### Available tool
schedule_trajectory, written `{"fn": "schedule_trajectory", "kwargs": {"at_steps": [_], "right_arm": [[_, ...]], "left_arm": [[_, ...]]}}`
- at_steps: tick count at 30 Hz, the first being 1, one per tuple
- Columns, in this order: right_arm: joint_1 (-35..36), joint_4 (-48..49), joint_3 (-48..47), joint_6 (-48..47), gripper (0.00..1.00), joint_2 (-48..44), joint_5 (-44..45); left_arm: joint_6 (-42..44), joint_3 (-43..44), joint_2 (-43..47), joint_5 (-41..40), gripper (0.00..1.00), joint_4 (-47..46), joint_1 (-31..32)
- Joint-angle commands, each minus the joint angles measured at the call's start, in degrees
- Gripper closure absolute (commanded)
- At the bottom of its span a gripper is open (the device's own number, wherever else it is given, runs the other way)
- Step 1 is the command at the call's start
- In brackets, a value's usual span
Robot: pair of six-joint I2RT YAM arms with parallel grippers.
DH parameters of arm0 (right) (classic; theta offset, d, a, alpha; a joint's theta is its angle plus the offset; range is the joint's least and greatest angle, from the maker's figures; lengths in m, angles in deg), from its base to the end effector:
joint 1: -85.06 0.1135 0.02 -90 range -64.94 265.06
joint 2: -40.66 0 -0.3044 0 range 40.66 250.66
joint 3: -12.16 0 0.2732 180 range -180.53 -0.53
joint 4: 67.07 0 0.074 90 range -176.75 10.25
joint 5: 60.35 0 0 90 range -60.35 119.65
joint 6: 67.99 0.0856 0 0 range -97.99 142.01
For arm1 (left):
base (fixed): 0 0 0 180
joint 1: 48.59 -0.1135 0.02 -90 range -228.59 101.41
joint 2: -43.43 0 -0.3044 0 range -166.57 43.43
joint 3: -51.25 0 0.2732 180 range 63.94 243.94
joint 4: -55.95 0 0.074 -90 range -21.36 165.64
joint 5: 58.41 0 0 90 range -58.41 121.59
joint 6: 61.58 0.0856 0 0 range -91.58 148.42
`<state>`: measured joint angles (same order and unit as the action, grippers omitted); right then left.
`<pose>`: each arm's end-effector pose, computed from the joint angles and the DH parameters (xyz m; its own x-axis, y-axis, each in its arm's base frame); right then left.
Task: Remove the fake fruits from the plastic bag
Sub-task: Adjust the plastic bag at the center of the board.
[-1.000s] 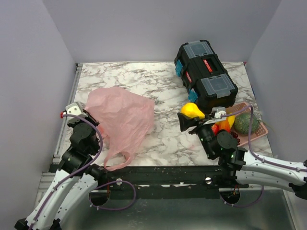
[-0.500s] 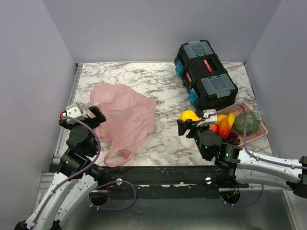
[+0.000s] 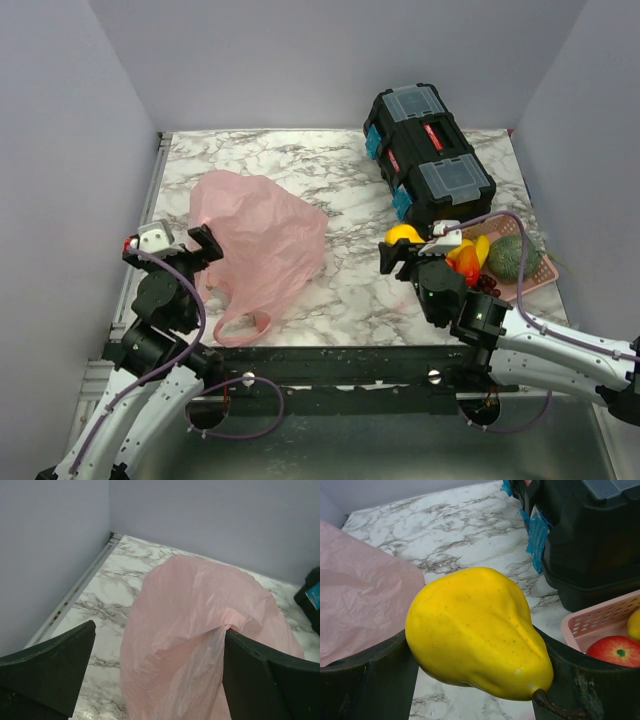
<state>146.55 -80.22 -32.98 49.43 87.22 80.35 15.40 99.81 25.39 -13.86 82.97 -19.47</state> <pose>0.1574 0.1511 0.2955 -0.1983 0.2461 -0.9488 -0.1214 0.9543 0.2729 0.1168 0.0048 0.3547 0.1150 -0.2450 -0.9627 -0.2608 0.9277 -0.2673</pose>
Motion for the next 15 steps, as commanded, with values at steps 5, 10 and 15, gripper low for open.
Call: {"fn": "schedule_trajectory", "kwargs": {"at_steps": [5, 10, 15], "right_arm": [[-0.2, -2.4, -1.3, 0.4, 0.99, -2.7, -0.9], [-0.2, -2.0, -1.5, 0.2, 0.99, -2.9, -1.0], [-0.2, -2.0, -1.1, 1.3, 1.0, -4.9, -2.0]], "left_arm": [[-1.0, 15.7, -12.0, 23.7, 0.01, 21.5, -0.3], [-1.6, 27.4, -22.7, 36.7, 0.01, 36.2, -0.3], [0.9, 32.8, -26.4, 39.8, 0.01, 45.6, -0.3]]}}
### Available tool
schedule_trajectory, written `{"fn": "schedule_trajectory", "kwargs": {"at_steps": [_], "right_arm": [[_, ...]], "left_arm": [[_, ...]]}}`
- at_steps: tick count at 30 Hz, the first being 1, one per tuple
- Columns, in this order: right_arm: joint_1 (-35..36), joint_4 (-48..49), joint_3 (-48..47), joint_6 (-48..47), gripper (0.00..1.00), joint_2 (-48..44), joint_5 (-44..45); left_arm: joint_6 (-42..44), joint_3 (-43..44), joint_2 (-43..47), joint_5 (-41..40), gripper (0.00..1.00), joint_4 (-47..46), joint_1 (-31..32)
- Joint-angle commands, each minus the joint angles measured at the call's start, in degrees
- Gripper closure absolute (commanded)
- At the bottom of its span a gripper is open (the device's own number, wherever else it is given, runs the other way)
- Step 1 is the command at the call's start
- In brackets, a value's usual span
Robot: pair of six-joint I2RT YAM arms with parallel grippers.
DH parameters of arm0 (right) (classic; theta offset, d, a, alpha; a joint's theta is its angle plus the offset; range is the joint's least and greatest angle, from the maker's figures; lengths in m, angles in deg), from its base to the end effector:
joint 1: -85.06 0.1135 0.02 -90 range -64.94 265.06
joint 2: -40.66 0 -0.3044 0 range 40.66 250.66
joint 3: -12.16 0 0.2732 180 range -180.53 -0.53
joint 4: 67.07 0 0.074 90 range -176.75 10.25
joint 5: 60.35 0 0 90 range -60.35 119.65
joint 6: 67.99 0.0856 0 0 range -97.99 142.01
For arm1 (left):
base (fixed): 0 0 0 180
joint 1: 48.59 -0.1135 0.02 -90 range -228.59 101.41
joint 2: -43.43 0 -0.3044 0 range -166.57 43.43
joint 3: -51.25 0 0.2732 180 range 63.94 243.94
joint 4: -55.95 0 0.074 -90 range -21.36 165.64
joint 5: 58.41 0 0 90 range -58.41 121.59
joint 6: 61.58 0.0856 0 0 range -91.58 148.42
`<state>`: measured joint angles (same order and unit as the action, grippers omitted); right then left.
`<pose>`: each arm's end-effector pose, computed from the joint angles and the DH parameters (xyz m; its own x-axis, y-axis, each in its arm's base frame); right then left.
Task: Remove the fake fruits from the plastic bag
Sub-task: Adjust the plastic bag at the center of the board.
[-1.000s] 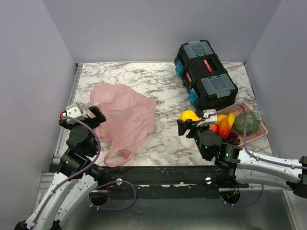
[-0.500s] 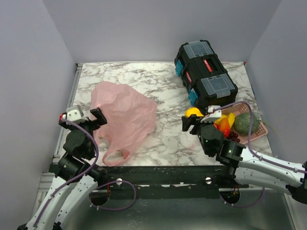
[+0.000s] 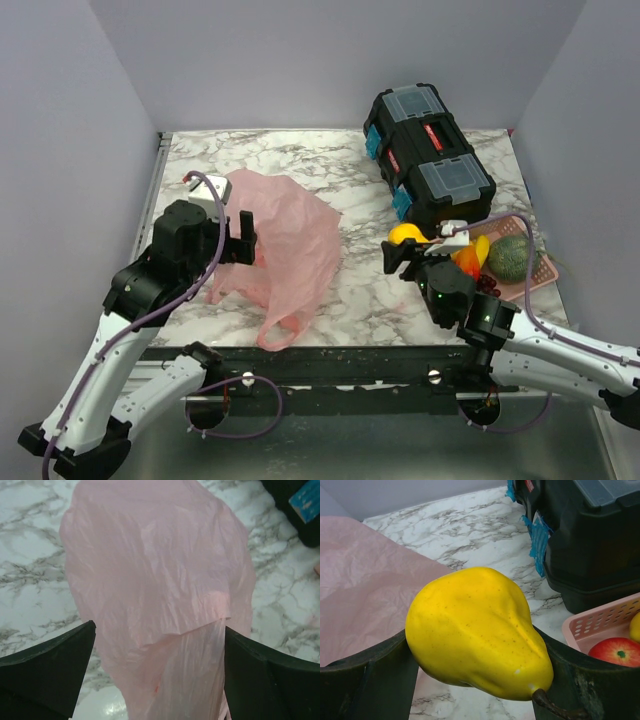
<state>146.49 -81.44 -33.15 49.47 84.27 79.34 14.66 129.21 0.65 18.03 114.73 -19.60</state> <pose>0.1524 0.1435 0.3032 -0.1910 0.2730 -0.9429 -0.1401 0.9431 0.3015 0.1531 -0.0619 0.4147 -0.4075 -0.0386 -0.9124 0.1918 0.9732 -0.1268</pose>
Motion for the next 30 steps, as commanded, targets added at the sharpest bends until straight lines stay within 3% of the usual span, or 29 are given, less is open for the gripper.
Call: {"fn": "schedule_trajectory", "kwargs": {"at_steps": [1, 9, 12, 17, 23, 27, 30], "right_arm": [[-0.2, -0.7, -0.8, 1.4, 0.99, -2.3, -1.2], [-0.2, -0.7, -0.5, 1.7, 0.99, -1.7, -2.3], [-0.2, -0.7, -0.8, 2.0, 0.99, -0.7, -2.3], [-0.2, -0.7, -0.8, 2.3, 0.99, 0.1, -2.1], [-0.1, -4.0, -1.0, 5.5, 0.99, 0.1, 1.0], [-1.5, -15.9, -3.8, 19.4, 0.99, 3.9, 8.8], [-6.1, -23.5, -5.9, 26.5, 0.99, 8.3, 8.4]], "left_arm": [[2.7, 3.7, -1.8, 9.0, 0.01, 15.0, -0.2], [5.5, 3.8, -1.6, 19.5, 0.01, 21.5, -0.2], [3.9, 4.5, 0.2, 15.6, 0.01, 20.0, -0.2], [3.8, 4.9, 5.1, 8.1, 0.01, 9.5, -0.2], [3.7, -0.2, 7.1, 10.5, 0.01, -10.4, -0.2], [3.0, -3.1, 4.8, 11.7, 0.01, -18.6, -0.2], [3.2, -5.3, 2.1, 12.8, 0.01, -21.9, -0.2]]}}
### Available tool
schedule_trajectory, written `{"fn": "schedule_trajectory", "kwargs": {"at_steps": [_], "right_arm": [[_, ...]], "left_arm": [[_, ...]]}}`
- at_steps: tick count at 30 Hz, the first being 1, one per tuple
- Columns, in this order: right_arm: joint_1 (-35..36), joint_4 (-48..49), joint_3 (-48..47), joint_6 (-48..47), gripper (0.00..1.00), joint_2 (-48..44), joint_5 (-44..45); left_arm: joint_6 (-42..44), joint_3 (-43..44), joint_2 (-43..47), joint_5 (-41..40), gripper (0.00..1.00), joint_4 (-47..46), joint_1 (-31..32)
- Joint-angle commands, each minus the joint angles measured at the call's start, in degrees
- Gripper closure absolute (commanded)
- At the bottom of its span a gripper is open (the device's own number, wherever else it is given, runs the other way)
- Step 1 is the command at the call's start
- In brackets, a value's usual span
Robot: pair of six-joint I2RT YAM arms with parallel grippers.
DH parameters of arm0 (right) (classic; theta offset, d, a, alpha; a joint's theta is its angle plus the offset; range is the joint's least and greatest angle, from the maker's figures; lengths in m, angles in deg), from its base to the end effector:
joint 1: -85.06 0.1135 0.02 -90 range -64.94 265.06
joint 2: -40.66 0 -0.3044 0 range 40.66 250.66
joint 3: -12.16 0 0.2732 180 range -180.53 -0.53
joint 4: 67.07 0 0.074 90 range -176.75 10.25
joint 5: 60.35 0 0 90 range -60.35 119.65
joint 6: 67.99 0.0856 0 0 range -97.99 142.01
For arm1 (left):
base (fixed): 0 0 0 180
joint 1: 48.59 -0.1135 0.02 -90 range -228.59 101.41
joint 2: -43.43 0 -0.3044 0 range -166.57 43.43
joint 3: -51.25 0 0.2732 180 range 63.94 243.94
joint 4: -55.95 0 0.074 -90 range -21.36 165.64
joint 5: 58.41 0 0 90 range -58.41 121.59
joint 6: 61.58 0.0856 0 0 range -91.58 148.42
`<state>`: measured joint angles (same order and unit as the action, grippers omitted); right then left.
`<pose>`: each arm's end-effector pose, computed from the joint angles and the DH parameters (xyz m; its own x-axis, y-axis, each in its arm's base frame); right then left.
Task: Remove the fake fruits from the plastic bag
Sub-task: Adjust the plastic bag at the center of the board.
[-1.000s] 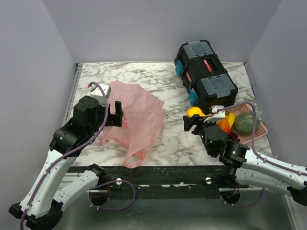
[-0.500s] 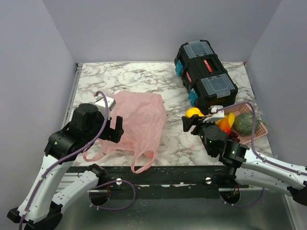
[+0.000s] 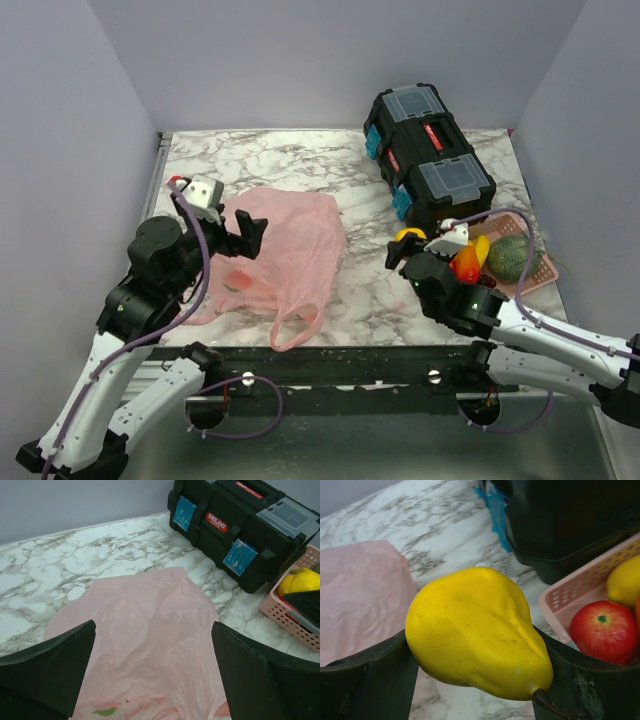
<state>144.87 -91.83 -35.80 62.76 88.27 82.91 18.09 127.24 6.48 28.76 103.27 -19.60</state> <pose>0.1609 0.1401 0.2882 -0.2554 0.3375 -0.9060 0.0220 0.9389 0.3435 0.1304 -0.0674 0.4456 -0.2031 -0.0922 -0.9748 0.4116 0.8953 -0.1705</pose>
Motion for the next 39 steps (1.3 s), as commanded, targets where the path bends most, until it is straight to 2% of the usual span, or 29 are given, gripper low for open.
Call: {"fn": "schedule_trajectory", "kwargs": {"at_steps": [1, 4, 8, 13, 19, 24, 29, 33, 36, 39], "right_arm": [[-6.8, -14.2, -3.8, 14.2, 0.99, 5.8, 2.7], [-14.0, -16.8, -3.7, 17.2, 0.99, 7.2, -2.4], [-18.5, -16.8, -0.8, 20.8, 0.99, 3.5, -3.0], [-21.3, -22.4, 1.1, 28.7, 0.97, -3.5, 3.2], [-22.8, -31.6, 2.3, 37.4, 0.93, -13.0, 11.4], [-23.7, -34.7, 1.8, 38.1, 0.93, -12.4, 13.7], [-26.7, -35.4, 2.1, 41.7, 0.93, -6.3, 10.0], [-30.2, -32.8, 3.3, 40.2, 0.92, -5.2, 6.9], [-36.5, -26.5, 6.0, 34.1, 0.91, -5.8, 0.6], [-47.6, -18.2, 9.5, 26.5, 0.91, -6.4, -11.0]], "left_arm": [[-0.2, -3.7, -4.8, 2.2, 0.01, -10.9, -0.2], [0.0, -4.8, -6.3, 1.7, 0.01, -10.9, -0.2], [-0.3, -8.7, -4.6, 1.5, 0.01, -13.8, -0.2], [1.2, -14.2, -1.9, 6.8, 0.01, -18.8, -0.1], [1.7, -16.9, -1.6, 8.2, 0.01, -20.5, 1.1], [2.7, -16.9, -1.2, 7.2, 0.01, -19.8, 2.9], [2.9, -17.1, -0.4, 6.7, 0.01, -19.7, 3.4], [2.9, -17.3, 0.4, 6.7, 0.01, -19.5, 3.9], [2.9, -17.3, 0.9, 6.6, 0.01, -19.5, 4.2], [2.9, -17.5, 1.3, 6.1, 0.01, -19.4, 4.4]]}}
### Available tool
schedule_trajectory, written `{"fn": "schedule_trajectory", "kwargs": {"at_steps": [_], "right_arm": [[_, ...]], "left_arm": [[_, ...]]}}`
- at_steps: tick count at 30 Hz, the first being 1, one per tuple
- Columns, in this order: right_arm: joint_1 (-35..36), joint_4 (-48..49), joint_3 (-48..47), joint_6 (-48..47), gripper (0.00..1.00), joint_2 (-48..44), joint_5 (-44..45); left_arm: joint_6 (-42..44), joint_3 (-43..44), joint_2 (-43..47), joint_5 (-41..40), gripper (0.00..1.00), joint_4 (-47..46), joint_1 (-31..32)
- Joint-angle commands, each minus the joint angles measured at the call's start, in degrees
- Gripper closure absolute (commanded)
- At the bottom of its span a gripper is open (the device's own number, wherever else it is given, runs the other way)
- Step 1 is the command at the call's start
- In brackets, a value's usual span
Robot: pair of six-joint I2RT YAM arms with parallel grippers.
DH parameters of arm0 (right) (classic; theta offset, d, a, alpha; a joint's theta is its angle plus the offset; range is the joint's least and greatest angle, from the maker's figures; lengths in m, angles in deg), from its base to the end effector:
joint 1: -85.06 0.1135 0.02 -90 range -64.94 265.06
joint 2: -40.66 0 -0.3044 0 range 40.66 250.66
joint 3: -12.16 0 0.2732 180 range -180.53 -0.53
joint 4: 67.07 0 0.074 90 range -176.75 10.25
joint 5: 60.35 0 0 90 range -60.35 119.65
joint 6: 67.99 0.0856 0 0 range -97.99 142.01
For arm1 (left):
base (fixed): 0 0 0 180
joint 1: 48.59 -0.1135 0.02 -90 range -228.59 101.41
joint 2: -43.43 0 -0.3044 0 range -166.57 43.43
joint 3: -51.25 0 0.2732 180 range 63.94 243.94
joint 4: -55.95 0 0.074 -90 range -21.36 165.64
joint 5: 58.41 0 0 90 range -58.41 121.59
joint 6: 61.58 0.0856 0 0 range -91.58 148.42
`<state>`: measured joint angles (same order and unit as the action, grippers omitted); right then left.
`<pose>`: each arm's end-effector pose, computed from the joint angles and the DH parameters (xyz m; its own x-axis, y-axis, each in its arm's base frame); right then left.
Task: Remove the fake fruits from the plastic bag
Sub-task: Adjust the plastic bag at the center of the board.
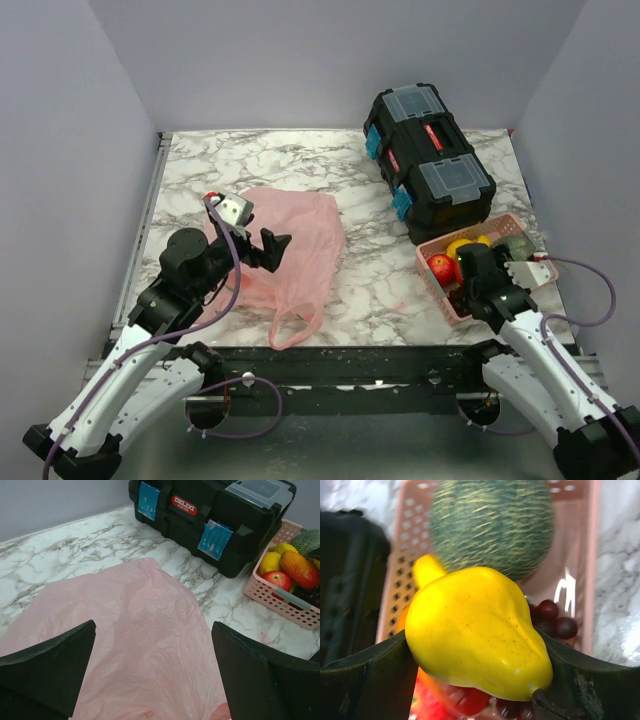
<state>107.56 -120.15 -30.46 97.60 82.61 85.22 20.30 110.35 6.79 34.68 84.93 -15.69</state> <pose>0.1577 -0.0111 0.2232 0.0585 0.6170 -0.7848 0.7709 0.4716 0.4282 0.1542 -0.1053 0.3814 -0.1773 -0.0533 -0.9827 0.5680 0.8099 -0.1464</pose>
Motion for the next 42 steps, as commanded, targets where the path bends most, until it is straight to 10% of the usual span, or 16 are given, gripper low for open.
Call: {"fn": "schedule_trajectory", "kwargs": {"at_steps": [1, 10, 28, 36, 42], "right_arm": [[-14.6, 13.0, 5.5, -10.0, 0.91, -0.5, -18.7], [-25.6, 18.8, 9.1, -13.5, 0.88, 1.8, -32.9], [-25.6, 16.3, 8.7, -16.5, 0.44, -4.8, -34.9], [-25.6, 12.0, 5.4, -16.7, 0.05, -5.7, -34.3], [-25.6, 10.0, 2.8, -18.2, 0.0, -7.5, -34.0]], "left_arm": [[0.8, -0.6, 1.1, 0.2, 0.01, -1.0, 0.6], [1.3, -0.9, 1.0, -0.4, 0.01, -1.3, 1.2], [1.2, -1.0, 0.0, 0.1, 0.01, -1.4, 1.4], [1.2, -1.1, 0.6, -0.5, 0.01, -1.3, 1.6], [1.2, -1.1, 0.7, -0.5, 0.01, -1.3, 1.8]]}}
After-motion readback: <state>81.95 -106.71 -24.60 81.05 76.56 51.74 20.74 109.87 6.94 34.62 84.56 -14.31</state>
